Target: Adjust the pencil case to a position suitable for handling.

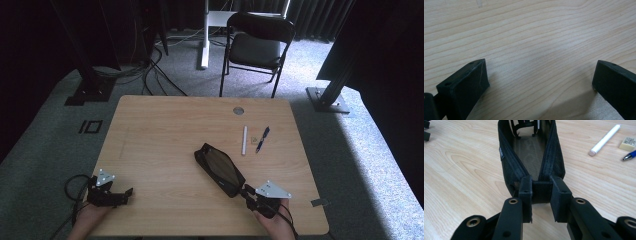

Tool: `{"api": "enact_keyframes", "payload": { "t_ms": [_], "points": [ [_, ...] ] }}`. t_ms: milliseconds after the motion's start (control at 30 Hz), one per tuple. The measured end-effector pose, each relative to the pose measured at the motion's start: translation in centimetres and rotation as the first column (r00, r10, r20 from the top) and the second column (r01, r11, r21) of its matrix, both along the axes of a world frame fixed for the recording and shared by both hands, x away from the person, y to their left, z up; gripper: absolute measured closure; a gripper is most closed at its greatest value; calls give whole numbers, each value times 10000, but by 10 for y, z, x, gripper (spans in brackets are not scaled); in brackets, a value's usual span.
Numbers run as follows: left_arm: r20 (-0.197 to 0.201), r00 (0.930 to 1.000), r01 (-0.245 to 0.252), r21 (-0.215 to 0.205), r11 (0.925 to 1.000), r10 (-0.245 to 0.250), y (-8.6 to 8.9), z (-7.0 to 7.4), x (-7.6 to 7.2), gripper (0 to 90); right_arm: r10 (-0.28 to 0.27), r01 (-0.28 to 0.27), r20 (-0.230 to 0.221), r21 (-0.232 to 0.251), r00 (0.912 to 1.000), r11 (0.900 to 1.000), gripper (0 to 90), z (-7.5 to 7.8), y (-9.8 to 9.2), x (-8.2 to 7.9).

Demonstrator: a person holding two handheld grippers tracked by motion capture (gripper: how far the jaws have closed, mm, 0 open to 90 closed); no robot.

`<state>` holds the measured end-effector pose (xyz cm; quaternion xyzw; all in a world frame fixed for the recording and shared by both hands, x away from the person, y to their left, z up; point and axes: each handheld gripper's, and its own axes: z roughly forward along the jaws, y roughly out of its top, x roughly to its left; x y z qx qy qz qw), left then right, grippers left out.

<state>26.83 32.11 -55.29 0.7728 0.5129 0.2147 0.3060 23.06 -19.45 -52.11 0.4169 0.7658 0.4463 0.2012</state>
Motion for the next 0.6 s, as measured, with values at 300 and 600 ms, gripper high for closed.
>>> {"api": "enact_keyframes", "payload": {
  "t_ms": [300,600],
  "points": [
    [2,10000,-2,-1,10000,2,0,0,0,6,-189,189,-99,43,9998,9998,733,-2,-10,-11],
    [0,10000,1,1,10000,-1,0,0,0,6,-230,230,-8,-198,9997,9995,729,-1,-15,-17]
  ]
}}
